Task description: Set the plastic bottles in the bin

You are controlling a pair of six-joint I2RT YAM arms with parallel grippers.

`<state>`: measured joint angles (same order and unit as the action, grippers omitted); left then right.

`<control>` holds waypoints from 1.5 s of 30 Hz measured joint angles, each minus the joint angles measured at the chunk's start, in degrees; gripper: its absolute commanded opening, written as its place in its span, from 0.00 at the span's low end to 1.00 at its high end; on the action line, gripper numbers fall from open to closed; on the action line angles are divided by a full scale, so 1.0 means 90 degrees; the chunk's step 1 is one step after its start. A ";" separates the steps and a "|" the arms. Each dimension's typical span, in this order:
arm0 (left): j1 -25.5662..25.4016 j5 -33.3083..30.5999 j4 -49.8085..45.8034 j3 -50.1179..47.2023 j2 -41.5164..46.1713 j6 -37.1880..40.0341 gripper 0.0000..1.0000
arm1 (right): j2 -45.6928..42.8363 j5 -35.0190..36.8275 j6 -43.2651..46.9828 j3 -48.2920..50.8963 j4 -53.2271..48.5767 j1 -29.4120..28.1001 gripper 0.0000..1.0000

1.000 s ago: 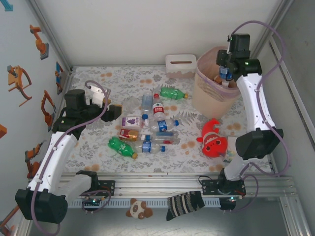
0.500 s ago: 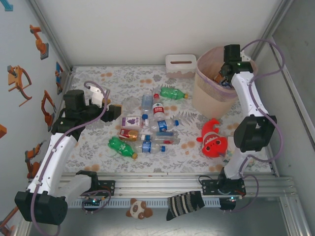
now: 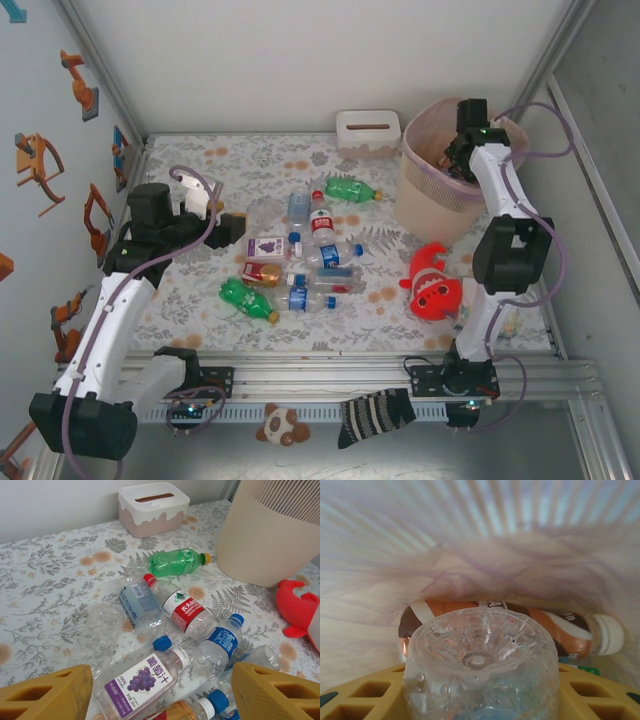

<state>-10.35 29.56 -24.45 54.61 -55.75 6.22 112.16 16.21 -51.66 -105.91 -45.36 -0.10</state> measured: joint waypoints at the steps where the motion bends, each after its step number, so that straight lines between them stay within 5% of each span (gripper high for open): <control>1: 0.0000 0.0000 0.0000 0.0000 0.0002 0.0000 0.73 | 0.0027 -0.0012 -0.0012 0.0000 -0.0051 0.0005 0.67; 6: 0.0000 0.0000 0.0000 0.0000 0.0007 0.0000 0.73 | 0.0041 0.0029 0.0019 -0.0002 -0.0345 0.0070 0.82; 27: 0.0032 0.0000 0.0000 0.0000 0.0007 0.0000 0.73 | -0.1358 -0.0058 0.0410 -0.0289 -0.0522 0.0080 0.76; 45: 0.0036 0.0000 0.0002 0.0000 0.0007 -0.0005 0.73 | -0.2227 -0.3492 0.4143 0.0318 0.1462 -0.0427 0.71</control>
<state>-10.02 29.56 -24.43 54.61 -55.68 6.17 92.12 -15.22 -14.37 -103.04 -32.21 -3.95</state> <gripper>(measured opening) 0.729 0.708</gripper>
